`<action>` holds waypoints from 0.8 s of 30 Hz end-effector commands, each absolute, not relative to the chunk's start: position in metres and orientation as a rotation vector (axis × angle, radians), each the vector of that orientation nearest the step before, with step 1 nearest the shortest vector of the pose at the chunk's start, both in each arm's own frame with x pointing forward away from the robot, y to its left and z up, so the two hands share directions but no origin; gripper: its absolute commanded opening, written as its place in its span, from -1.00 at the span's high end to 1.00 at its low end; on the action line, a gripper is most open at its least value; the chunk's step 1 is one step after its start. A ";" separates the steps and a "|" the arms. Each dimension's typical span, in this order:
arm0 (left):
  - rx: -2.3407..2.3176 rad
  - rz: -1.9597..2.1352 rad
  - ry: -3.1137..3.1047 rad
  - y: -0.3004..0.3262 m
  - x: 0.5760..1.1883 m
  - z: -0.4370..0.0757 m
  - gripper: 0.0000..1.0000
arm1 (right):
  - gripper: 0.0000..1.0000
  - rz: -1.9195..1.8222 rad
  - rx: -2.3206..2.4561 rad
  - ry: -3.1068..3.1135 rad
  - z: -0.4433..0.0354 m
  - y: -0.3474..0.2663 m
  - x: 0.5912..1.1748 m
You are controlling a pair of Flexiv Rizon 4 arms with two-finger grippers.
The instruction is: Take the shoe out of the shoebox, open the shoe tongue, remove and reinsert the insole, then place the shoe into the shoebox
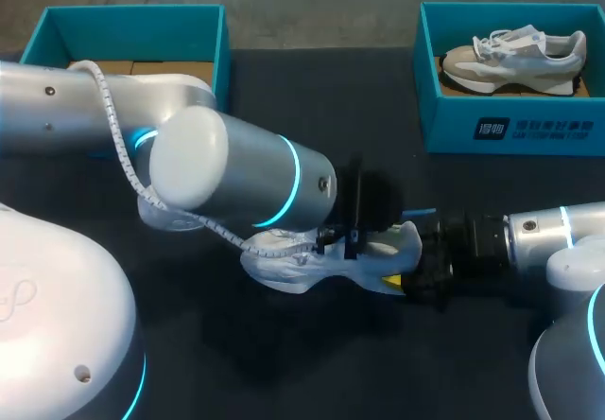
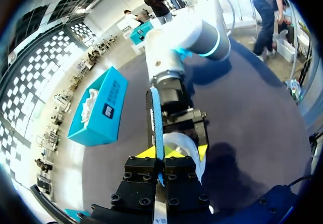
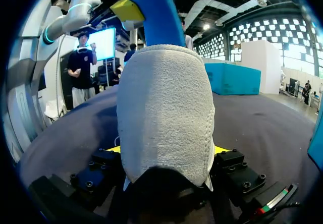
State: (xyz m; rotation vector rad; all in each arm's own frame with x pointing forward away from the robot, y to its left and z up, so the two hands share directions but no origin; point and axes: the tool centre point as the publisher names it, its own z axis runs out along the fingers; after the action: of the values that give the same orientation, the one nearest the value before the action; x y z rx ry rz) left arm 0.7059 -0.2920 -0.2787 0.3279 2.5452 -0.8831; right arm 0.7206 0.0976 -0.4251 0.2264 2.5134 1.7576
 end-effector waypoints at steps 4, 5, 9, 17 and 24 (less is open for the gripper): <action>0.327 -1.022 2.578 -0.300 0.713 -0.260 1.00 | 1.00 1.754 0.227 2.516 -0.426 0.099 0.720; 0.322 -1.048 2.583 -0.302 0.713 -0.256 1.00 | 1.00 1.754 0.227 2.516 -0.426 0.099 0.720; 0.334 -1.166 2.607 -0.307 0.715 -0.239 1.00 | 1.00 1.754 0.227 2.516 -0.426 0.099 0.720; 0.364 -1.286 2.619 -0.316 0.715 -0.209 1.00 | 1.00 1.754 0.227 2.516 -0.426 0.099 0.720; 0.388 -1.326 2.631 -0.320 0.719 -0.182 1.00 | 1.00 1.754 0.227 2.516 -0.426 0.099 0.720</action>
State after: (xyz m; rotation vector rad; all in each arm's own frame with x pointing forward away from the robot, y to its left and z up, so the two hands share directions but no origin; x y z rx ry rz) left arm 0.7158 -0.3272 -0.1895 0.3130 2.5555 -1.3077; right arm 0.7206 0.0977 -0.4251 0.2264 2.5134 1.7577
